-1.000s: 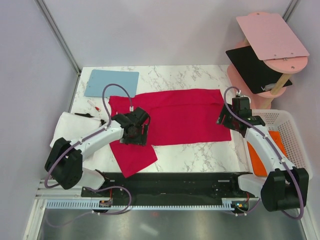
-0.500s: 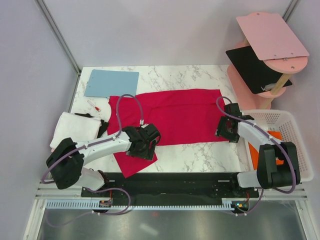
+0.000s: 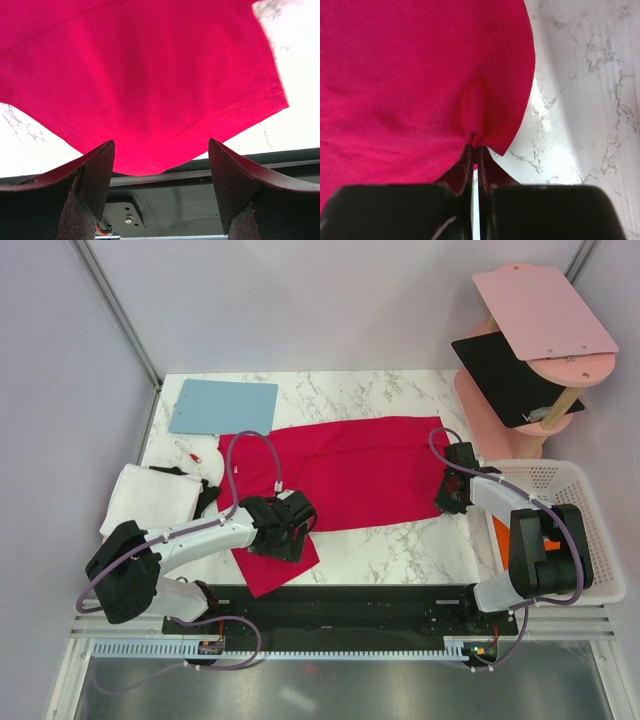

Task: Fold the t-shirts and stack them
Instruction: Grap the side of the flattened tshirt closest away from the robot with both arms

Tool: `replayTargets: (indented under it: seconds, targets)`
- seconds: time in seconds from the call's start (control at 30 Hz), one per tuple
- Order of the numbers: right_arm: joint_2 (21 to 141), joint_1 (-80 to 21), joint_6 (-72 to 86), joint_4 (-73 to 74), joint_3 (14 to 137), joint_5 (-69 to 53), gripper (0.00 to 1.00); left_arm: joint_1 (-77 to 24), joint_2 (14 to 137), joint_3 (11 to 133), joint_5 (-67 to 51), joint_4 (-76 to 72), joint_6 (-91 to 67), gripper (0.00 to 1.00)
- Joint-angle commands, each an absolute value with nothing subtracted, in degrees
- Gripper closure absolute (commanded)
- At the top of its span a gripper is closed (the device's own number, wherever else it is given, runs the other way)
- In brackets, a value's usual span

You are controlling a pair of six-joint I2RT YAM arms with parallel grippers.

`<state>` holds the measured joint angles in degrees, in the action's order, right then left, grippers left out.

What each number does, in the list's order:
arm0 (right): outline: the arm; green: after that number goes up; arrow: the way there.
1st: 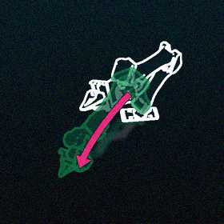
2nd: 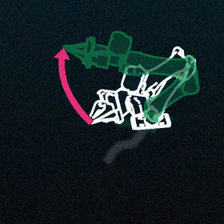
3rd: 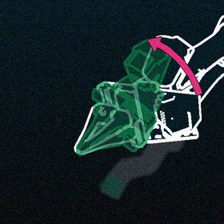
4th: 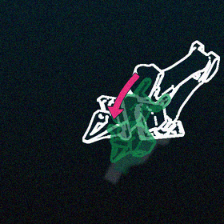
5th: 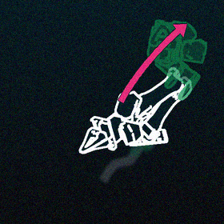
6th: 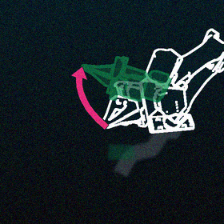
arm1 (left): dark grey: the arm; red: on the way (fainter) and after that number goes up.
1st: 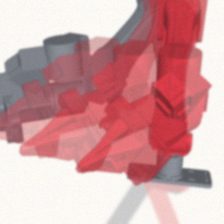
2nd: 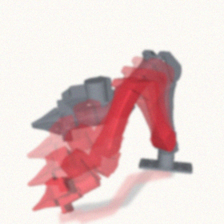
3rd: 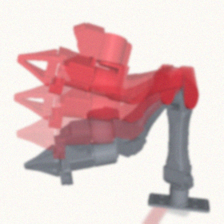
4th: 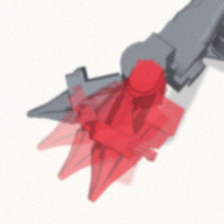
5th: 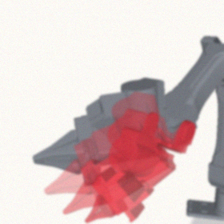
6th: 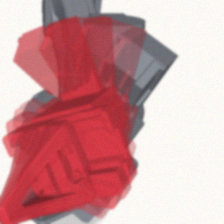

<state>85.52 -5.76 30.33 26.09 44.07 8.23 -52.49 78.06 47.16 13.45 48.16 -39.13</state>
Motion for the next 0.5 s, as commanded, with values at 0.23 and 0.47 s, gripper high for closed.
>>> replayTargets:
  seconds: [0.23,0.47]
  targets:
    - [85.6,-5.6,30.7,25.1,41.3,7.4,0.99,-57.7,76.5,45.1,13.8,49.6,-45.4,0.21]
    - [86.8,-5.5,30.1,24.2,41.3,5.8,0.99,-61.9,81.2,43.4,15.5,49.3,-49.2,0.33]
